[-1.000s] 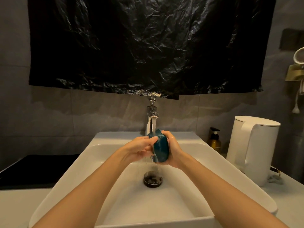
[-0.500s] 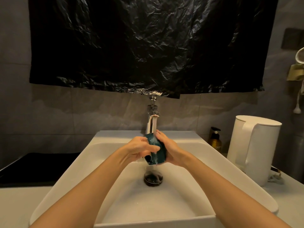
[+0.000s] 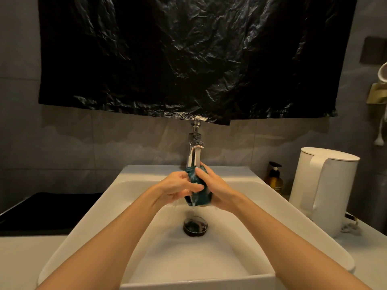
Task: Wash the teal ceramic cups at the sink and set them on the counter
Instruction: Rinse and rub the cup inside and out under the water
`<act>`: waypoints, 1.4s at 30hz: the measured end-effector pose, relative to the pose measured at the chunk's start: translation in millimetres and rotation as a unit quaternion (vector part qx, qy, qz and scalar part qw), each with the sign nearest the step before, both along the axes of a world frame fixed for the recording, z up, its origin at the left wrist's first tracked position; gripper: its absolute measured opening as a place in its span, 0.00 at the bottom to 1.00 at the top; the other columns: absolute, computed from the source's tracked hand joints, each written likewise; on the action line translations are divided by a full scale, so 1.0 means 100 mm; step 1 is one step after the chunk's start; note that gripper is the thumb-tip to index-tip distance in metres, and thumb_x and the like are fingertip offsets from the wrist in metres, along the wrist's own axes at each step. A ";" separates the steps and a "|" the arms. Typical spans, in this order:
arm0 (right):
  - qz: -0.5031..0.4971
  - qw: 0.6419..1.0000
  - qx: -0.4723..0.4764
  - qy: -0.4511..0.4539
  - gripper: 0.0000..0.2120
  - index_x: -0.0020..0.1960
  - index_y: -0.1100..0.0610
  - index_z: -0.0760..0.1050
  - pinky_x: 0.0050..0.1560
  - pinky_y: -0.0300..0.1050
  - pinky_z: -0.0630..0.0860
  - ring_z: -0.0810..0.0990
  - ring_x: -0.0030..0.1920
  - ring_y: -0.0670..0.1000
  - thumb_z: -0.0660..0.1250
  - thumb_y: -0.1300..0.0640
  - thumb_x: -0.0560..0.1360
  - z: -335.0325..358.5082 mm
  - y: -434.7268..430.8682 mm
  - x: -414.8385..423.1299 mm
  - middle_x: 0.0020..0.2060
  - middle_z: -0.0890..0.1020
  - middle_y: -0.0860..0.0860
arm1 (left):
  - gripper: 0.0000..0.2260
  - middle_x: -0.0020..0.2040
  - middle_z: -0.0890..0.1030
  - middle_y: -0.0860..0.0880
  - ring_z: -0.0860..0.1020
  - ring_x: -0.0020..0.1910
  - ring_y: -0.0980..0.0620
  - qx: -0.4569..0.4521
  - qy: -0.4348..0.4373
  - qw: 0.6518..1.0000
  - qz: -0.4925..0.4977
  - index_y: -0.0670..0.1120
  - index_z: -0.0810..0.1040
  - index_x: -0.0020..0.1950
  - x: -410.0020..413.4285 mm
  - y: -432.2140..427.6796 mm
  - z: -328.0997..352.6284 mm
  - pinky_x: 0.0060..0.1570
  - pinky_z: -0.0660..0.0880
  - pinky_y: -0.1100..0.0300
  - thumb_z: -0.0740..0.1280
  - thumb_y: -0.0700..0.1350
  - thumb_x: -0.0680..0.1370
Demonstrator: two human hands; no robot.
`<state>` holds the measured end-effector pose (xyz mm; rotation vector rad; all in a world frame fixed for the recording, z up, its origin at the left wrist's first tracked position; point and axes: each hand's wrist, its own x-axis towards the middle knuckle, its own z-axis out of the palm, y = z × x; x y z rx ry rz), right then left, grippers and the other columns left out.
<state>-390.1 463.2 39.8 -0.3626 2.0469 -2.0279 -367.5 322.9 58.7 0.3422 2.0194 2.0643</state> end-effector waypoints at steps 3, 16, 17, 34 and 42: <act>-0.010 0.991 -0.032 -0.130 0.24 0.62 0.47 0.73 0.60 0.60 0.74 0.77 0.56 0.57 0.55 0.32 0.75 0.05 0.00 0.06 0.56 0.78 0.54 | 0.18 0.54 0.82 0.42 0.81 0.54 0.46 -0.044 0.016 0.999 -0.028 0.39 0.75 0.58 0.00 -0.01 -0.02 0.54 0.78 0.57 0.70 0.28 0.71; -0.109 0.993 -0.035 -0.021 0.15 0.62 0.38 0.69 0.49 0.52 0.80 0.79 0.50 0.53 0.53 0.38 0.78 -0.03 -0.14 0.05 0.51 0.79 0.53 | 0.14 0.49 0.81 0.45 0.80 0.47 0.48 0.066 -0.020 0.985 0.158 0.41 0.76 0.55 0.01 0.23 -0.03 0.40 0.80 0.59 0.68 0.50 0.76; -0.110 0.992 -0.044 -0.032 0.17 0.62 0.40 0.70 0.48 0.52 0.80 0.79 0.50 0.53 0.53 0.37 0.78 -0.03 -0.13 0.03 0.51 0.79 0.54 | 0.12 0.48 0.81 0.45 0.80 0.46 0.49 0.074 -0.025 0.986 0.145 0.41 0.76 0.54 0.01 0.23 -0.02 0.38 0.79 0.60 0.67 0.49 0.77; -0.046 0.999 -0.008 0.012 0.15 0.65 0.38 0.67 0.55 0.57 0.78 0.77 0.56 0.54 0.56 0.40 0.79 0.00 -0.04 0.04 0.56 0.76 0.52 | 0.15 0.53 0.80 0.39 0.78 0.56 0.43 0.078 -0.033 0.994 0.073 0.34 0.75 0.59 0.01 0.09 0.01 0.56 0.75 0.56 0.68 0.30 0.73; -0.011 1.000 -0.019 0.009 0.19 0.67 0.36 0.65 0.53 0.63 0.78 0.76 0.59 0.58 0.62 0.43 0.77 0.02 0.00 0.02 0.60 0.75 0.52 | 0.13 0.51 0.81 0.40 0.80 0.51 0.45 0.034 0.014 0.998 0.051 0.35 0.76 0.58 0.03 0.05 0.04 0.48 0.79 0.58 0.67 0.30 0.74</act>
